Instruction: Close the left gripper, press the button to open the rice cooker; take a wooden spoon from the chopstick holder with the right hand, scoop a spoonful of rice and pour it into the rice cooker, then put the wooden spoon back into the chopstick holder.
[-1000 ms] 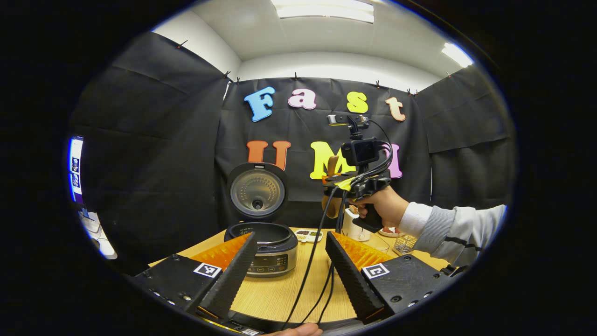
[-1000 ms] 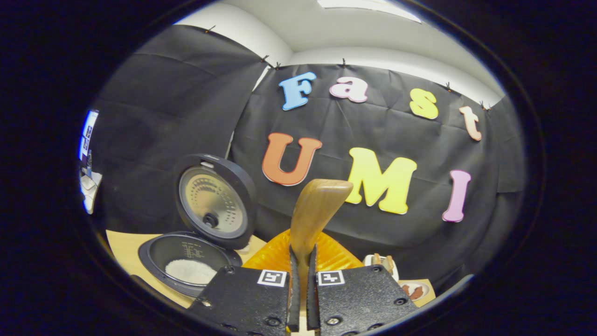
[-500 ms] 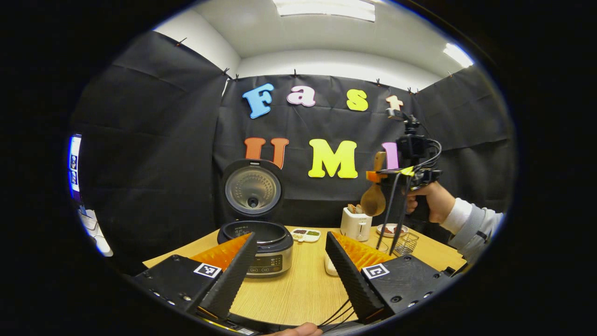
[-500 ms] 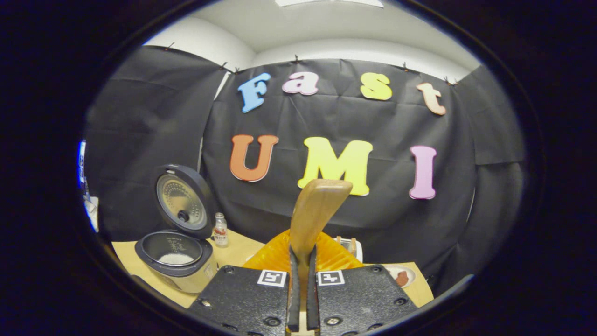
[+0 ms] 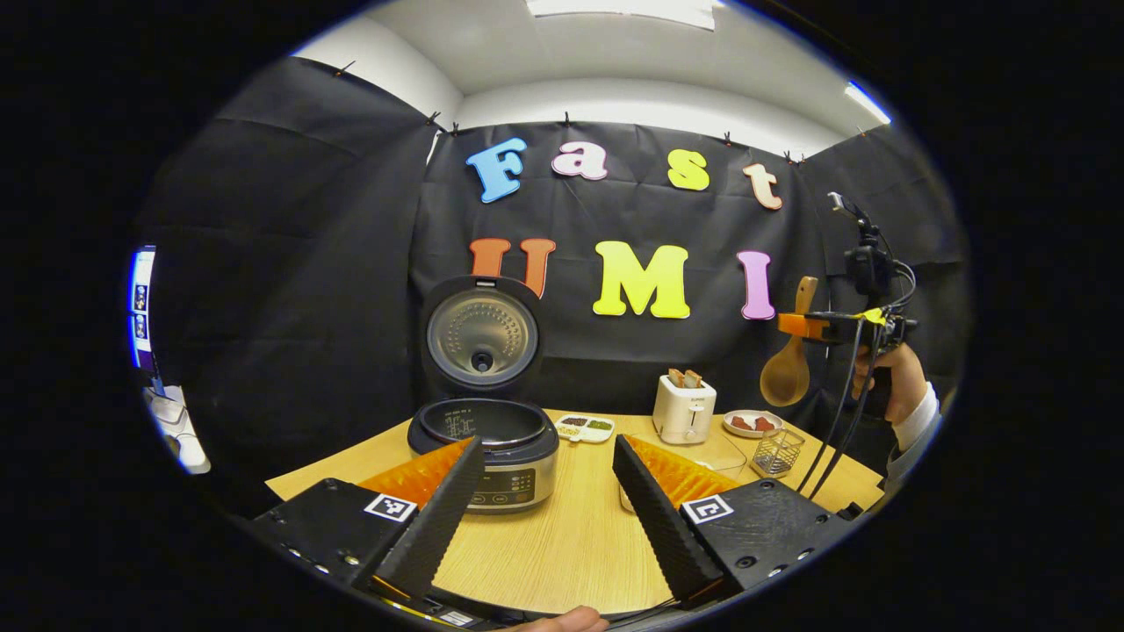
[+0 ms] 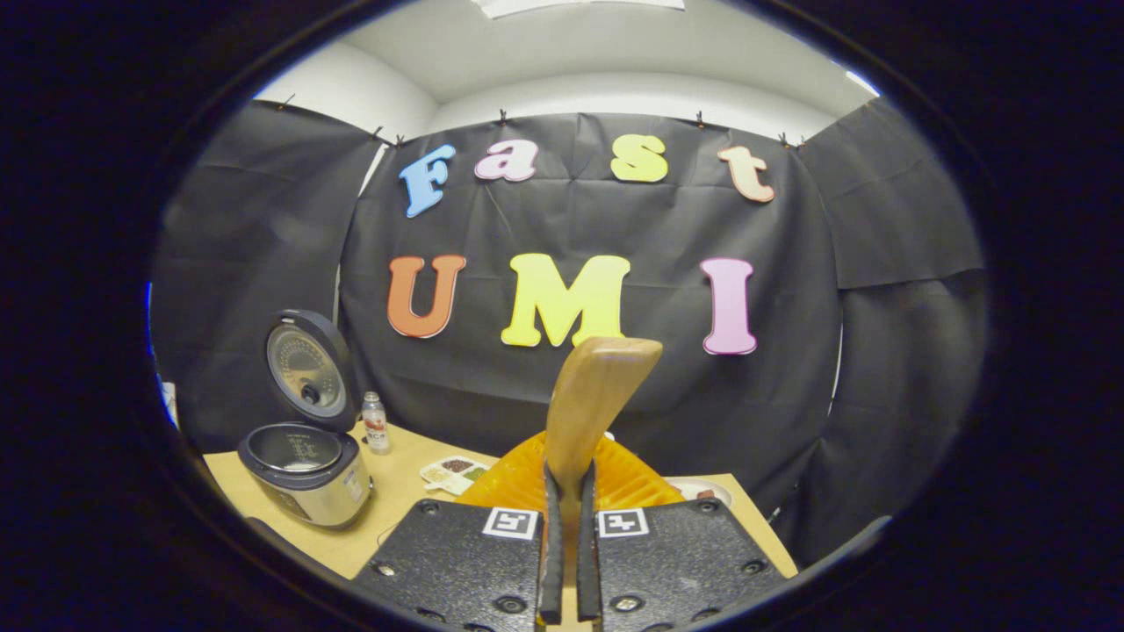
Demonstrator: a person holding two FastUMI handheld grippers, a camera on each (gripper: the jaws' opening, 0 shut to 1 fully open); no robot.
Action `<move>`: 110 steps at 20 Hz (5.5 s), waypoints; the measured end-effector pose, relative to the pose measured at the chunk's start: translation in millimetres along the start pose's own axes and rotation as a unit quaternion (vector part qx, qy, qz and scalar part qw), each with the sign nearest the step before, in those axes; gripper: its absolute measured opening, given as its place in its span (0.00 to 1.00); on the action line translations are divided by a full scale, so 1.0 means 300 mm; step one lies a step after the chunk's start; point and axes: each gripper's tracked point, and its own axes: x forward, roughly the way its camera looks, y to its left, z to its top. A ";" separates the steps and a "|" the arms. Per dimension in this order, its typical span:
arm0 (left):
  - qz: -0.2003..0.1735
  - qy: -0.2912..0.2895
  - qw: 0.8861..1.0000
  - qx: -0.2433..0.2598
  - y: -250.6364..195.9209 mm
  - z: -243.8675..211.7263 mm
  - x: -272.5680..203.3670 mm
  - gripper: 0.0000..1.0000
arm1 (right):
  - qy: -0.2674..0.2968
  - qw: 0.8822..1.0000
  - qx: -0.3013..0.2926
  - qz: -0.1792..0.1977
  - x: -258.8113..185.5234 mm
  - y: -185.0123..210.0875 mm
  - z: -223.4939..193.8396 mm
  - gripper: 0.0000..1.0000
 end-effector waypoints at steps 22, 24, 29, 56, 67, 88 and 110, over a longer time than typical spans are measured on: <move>-0.013 -0.018 1.000 -0.005 -0.215 -0.040 0.141 0.94 | 0.019 0.996 0.063 -0.063 0.176 -0.456 -0.347 0.13; -0.009 -0.016 1.000 -0.007 -0.199 -0.034 0.150 0.95 | 0.021 0.995 0.076 -0.053 0.195 -0.447 -0.362 0.13; -0.012 -0.007 1.000 -0.012 -0.198 -0.050 0.162 0.95 | 0.025 0.995 0.087 -0.050 0.224 -0.451 -0.391 0.14; -0.001 -0.045 0.998 0.039 0.045 0.419 0.458 0.94 | -0.016 0.995 0.017 -0.094 -0.362 -0.284 -0.298 1.00; 0.065 -0.098 0.993 -0.013 0.219 0.666 0.782 0.94 | -0.019 0.999 -0.007 -0.050 -0.326 -0.260 -0.318 1.00; 0.140 0.056 0.987 0.056 0.374 0.407 1.045 0.98 | -0.026 0.999 0.018 -0.019 -0.447 -0.192 -0.242 0.94; 0.116 0.228 0.967 0.018 0.260 -0.198 0.635 0.94 | -0.100 0.990 0.092 -0.038 -0.646 -0.449 -0.160 1.00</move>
